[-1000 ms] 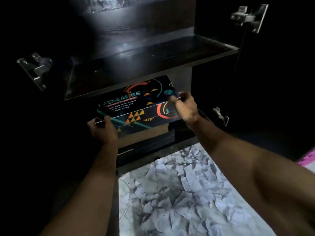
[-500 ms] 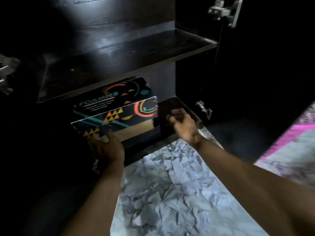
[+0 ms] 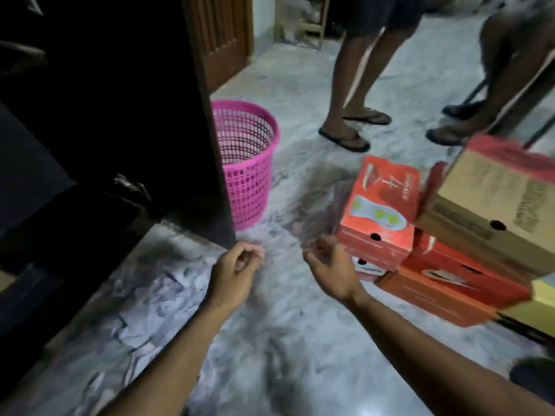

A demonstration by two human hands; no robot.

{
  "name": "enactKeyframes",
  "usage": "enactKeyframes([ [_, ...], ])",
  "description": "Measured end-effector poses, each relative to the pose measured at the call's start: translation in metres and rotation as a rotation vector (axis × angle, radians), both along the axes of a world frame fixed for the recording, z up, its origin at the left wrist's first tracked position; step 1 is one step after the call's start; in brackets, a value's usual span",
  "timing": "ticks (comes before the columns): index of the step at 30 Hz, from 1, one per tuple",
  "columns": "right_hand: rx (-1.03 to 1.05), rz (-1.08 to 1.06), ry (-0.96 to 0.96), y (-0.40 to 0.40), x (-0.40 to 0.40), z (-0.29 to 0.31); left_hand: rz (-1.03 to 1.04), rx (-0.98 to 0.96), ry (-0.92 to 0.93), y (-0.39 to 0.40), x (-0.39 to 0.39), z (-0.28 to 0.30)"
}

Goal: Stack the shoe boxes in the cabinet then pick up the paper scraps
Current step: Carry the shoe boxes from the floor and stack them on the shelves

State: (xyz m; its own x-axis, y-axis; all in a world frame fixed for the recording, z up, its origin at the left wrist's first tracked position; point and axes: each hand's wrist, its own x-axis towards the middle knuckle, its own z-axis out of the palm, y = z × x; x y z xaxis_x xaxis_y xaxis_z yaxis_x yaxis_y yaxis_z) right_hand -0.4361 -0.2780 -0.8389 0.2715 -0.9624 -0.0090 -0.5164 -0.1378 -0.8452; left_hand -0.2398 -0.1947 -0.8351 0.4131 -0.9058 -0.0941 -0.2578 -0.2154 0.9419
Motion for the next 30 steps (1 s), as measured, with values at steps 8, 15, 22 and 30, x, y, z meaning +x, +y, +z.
enactKeyframes([
  [8,0.021,-0.608,0.132,-0.065,-0.108,-0.007,-0.206,0.202,0.178,-0.14,-0.121,-0.039],
  [15,0.059,-0.635,0.117,-0.084,-0.114,-0.02,-0.162,0.243,0.415,-0.181,-0.15,-0.082],
  [22,0.209,-0.652,-0.092,-0.088,-0.125,-0.028,-0.018,0.2,0.599,-0.142,-0.124,-0.081],
  [30,0.588,-0.469,-0.492,-0.077,-0.094,-0.025,-0.099,0.377,0.593,-0.038,-0.024,-0.05],
])
